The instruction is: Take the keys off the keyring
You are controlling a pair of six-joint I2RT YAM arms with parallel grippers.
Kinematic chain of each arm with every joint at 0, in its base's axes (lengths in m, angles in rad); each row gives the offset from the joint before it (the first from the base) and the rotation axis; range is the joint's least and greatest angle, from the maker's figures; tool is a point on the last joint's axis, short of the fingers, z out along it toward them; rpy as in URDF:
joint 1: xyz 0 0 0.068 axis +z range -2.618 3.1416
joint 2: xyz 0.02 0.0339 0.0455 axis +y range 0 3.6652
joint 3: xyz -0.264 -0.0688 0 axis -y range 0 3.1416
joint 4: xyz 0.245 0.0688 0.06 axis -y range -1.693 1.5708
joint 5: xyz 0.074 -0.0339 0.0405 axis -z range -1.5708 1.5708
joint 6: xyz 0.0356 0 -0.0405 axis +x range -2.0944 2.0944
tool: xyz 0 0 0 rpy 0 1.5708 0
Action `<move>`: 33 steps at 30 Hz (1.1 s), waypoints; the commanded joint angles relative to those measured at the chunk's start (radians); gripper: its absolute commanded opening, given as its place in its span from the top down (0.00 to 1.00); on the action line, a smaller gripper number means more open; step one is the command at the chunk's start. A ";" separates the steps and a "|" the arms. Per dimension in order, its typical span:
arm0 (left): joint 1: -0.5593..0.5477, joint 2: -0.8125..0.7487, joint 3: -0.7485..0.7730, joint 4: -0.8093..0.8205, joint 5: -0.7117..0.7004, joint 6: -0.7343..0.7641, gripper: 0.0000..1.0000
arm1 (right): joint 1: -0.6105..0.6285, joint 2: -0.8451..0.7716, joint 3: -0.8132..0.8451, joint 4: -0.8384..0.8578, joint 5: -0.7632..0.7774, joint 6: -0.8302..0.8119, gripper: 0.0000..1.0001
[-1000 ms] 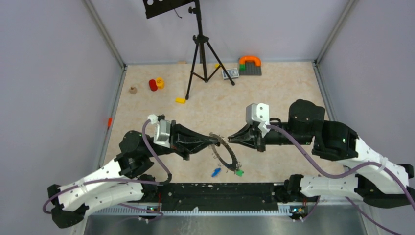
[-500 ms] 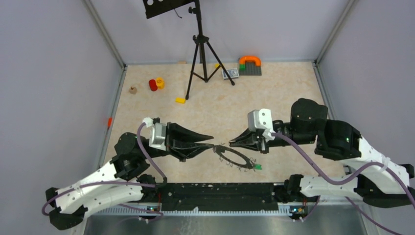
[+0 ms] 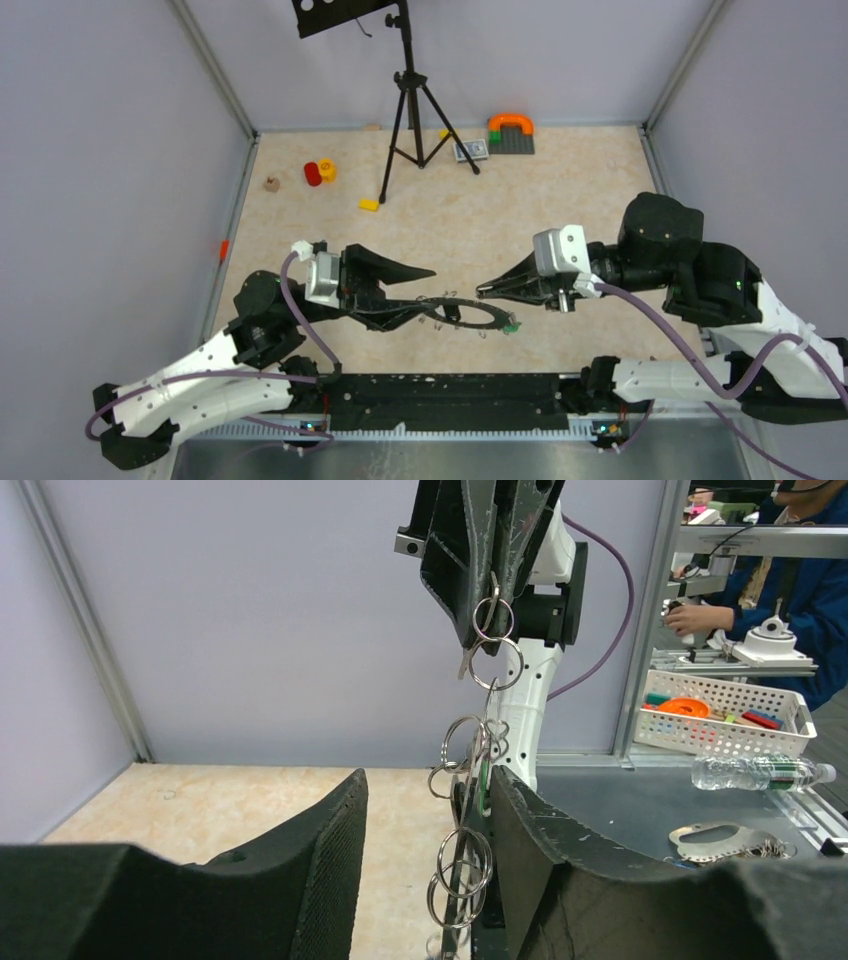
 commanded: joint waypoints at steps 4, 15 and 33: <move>0.001 -0.012 0.011 0.008 -0.011 0.005 0.46 | 0.007 -0.009 0.059 0.040 -0.055 -0.067 1.00; 0.001 -0.010 0.017 0.003 -0.008 0.006 0.40 | 0.007 -0.044 0.010 0.065 -0.117 -0.139 1.00; 0.002 -0.003 0.028 -0.010 -0.005 0.013 0.39 | 0.007 -0.118 -0.106 0.115 -0.244 -0.301 1.00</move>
